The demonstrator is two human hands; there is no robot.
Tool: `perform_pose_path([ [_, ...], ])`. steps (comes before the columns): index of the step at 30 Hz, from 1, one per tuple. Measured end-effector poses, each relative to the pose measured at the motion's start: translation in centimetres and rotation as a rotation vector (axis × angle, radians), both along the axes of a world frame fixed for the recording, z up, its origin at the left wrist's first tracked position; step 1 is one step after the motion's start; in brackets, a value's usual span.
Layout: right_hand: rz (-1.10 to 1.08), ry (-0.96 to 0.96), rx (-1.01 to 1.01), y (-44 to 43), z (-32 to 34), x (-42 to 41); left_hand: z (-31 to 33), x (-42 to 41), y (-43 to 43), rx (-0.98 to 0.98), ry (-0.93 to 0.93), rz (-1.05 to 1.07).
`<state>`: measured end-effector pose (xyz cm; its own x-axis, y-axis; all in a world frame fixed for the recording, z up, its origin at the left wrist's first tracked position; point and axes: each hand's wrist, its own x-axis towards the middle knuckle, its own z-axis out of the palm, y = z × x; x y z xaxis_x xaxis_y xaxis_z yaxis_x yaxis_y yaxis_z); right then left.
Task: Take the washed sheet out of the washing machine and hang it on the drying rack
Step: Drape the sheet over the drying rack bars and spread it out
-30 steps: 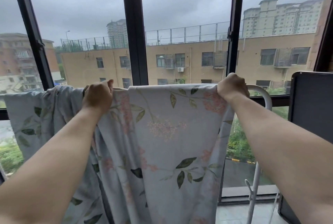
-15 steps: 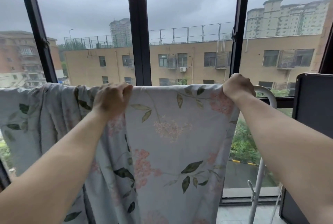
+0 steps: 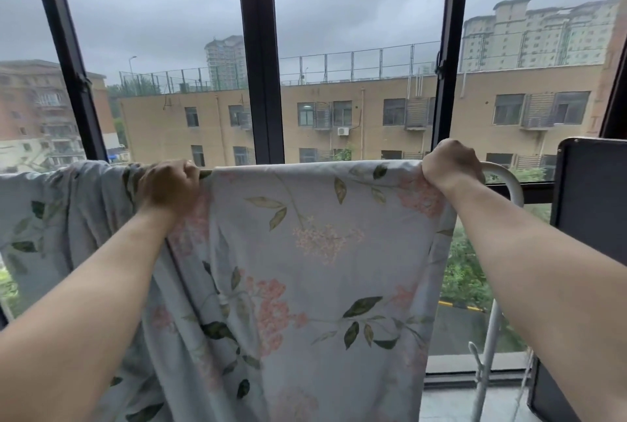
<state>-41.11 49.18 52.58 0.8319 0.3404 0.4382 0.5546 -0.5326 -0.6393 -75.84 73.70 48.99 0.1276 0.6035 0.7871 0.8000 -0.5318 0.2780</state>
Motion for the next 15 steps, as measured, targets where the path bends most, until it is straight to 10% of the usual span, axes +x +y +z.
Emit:
perform_pose_path([
  [15,0.014,-0.032,-0.041,-0.4,0.8,0.7,-1.3,6.4,-3.2,0.219,0.191,-0.192],
])
